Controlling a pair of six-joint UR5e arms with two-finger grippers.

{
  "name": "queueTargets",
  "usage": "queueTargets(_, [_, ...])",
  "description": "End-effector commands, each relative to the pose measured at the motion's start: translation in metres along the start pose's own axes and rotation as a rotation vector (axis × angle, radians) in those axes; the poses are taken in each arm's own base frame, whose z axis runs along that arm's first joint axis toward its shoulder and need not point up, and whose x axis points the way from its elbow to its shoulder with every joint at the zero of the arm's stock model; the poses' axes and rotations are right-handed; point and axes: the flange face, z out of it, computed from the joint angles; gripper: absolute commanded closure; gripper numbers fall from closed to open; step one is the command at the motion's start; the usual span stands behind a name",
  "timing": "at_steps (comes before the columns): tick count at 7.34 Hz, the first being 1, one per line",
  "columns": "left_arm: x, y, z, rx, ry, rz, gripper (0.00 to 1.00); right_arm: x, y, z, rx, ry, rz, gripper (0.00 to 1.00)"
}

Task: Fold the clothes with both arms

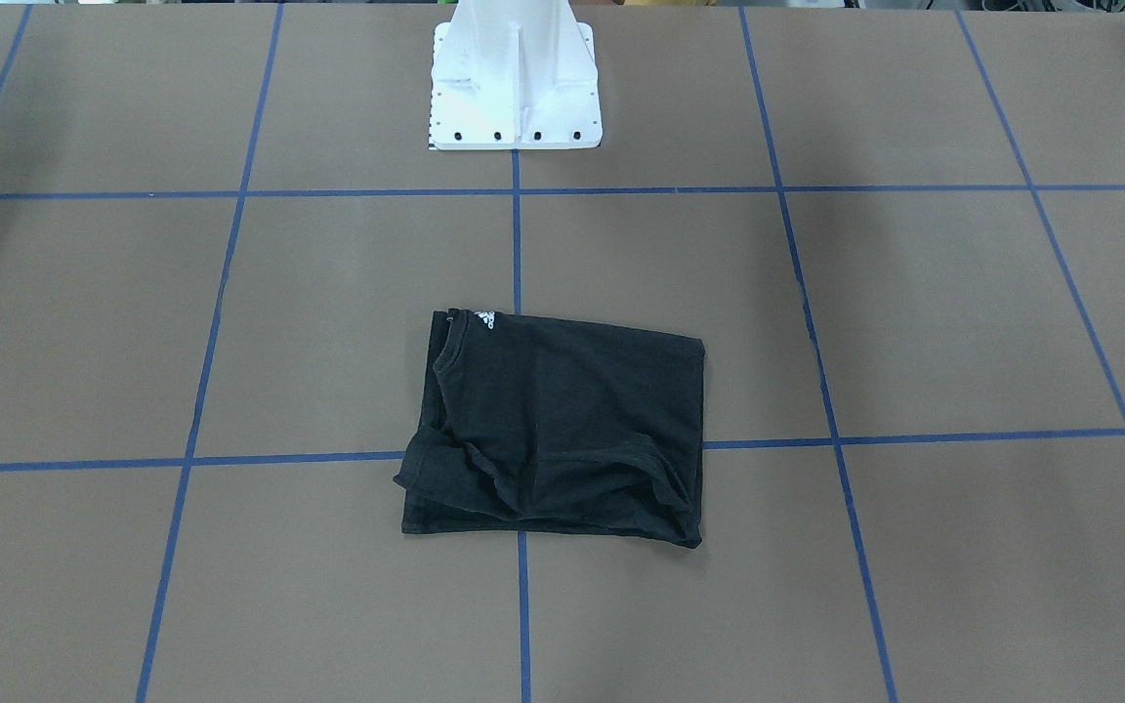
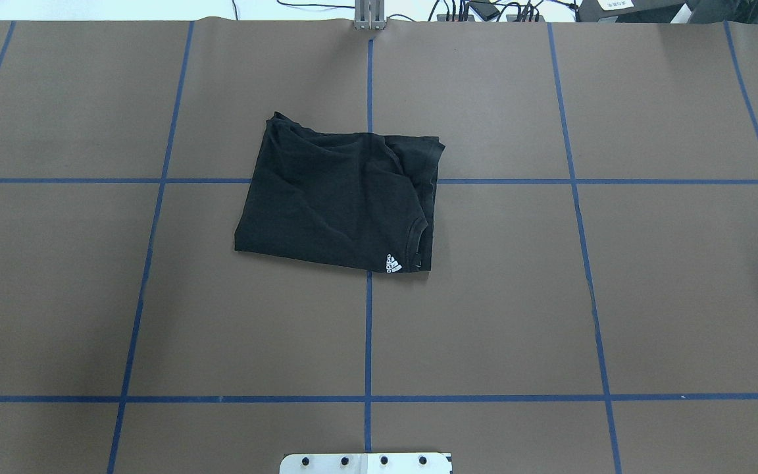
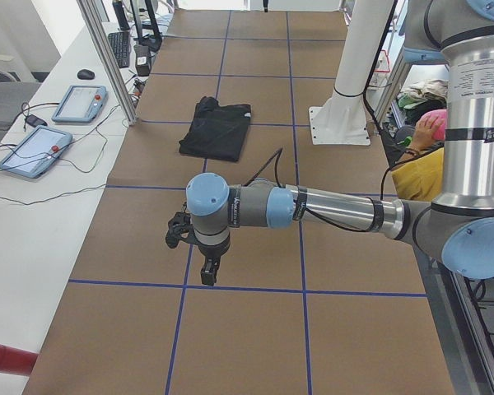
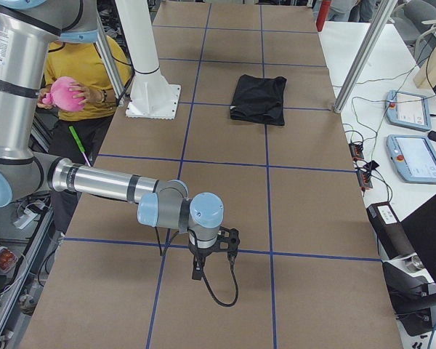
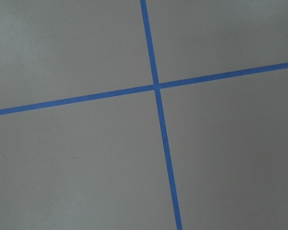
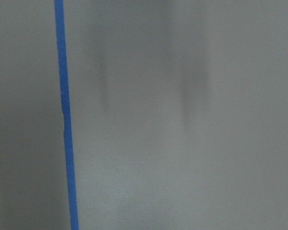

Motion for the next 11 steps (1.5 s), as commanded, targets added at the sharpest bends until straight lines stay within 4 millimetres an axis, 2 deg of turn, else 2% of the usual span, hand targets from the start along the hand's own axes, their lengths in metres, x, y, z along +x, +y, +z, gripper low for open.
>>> queueTargets(1, [-0.002,0.002,0.002,-0.003,0.0,-0.003,0.0,0.009,0.003,-0.017,0.048,-0.051,0.022,0.0])
queueTargets(7, [0.0,0.002,0.002,-0.002,0.002,0.0,0.0,0.002,-0.001,-0.028,0.068,-0.057,0.016,0.0])
queueTargets(11, [-0.004,0.007,0.006,-0.011,0.003,-0.011,0.0,0.007,0.005,-0.024,0.062,-0.032,0.011,0.0])
